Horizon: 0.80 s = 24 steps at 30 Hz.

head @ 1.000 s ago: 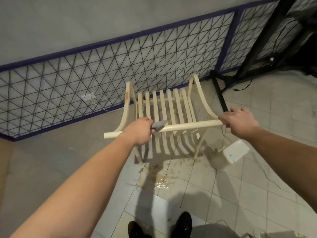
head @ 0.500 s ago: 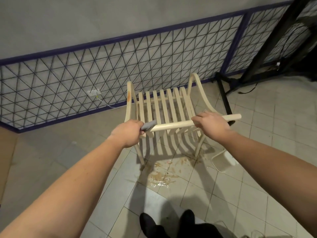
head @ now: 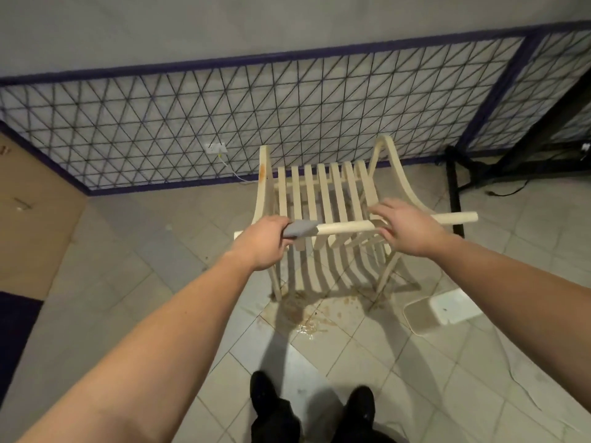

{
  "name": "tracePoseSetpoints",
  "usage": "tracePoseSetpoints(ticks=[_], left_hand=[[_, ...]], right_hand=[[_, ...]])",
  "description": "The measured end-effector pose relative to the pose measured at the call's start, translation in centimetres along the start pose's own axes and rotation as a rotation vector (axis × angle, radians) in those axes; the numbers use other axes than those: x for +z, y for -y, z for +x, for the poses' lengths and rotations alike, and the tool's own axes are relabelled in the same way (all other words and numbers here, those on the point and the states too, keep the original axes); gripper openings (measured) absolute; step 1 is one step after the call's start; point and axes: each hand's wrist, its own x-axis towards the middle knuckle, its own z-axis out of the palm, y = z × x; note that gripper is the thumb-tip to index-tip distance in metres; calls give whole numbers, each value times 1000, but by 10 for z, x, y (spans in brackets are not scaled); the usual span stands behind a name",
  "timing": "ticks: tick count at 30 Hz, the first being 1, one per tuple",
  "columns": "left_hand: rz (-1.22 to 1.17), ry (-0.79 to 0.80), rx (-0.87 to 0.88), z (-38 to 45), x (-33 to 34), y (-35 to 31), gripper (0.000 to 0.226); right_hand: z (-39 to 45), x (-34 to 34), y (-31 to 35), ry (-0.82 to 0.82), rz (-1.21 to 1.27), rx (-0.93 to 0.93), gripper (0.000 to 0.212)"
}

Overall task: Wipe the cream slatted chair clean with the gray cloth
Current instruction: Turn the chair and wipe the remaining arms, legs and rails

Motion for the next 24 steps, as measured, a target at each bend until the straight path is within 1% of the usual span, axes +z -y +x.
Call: tracePoseSetpoints(ticks=[3, 5, 6, 8, 10, 11, 12, 14, 15, 17, 19, 20, 22, 24], left_hand=[[-62, -47, -114, -13, 4, -6, 41], [-104, -89, -175, -15, 5, -7, 51], [-123, -100, -188, -14, 6, -6, 56], [-134, -86, -199, -15, 5, -2, 72], [-123, -66, -190, -17, 3, 3, 88], [-100, -76, -171, -17, 3, 5, 90], [-67, -98, -131, -18, 3, 6, 86], [25, -130, -29, -17, 2, 8, 64], [65, -132, 7, -15, 2, 10, 58], [90, -138, 27, -11, 0, 11, 58], [49, -170, -17, -7, -5, 16, 61], [15, -188, -59, -6, -8, 21, 60], [-60, -221, -157, -8, -15, 38, 51], [-163, -265, -266, -14, -19, 58, 40]], right_hand=[[7, 8, 69, 35, 235, -208, 56], [16, 27, 109, 85, 278, -330, 56], [22, 37, 120, 76, 280, -345, 51], [36, 47, 129, -4, 221, -320, 34], [42, 45, 125, -61, 132, -281, 18], [42, 45, 120, -67, 113, -256, 14], [40, 45, 111, -82, 101, -223, 10], [33, 41, 90, -104, 60, -154, 4], [29, 38, 77, -103, 37, -125, 7], [18, 28, 53, -110, 44, -75, 10], [9, 18, 31, -130, 93, -35, 12], [6, 14, 21, -110, 130, -6, 11], [3, 12, 9, -50, 172, 36, 10], [5, 15, 12, 8, 174, 58, 13]])
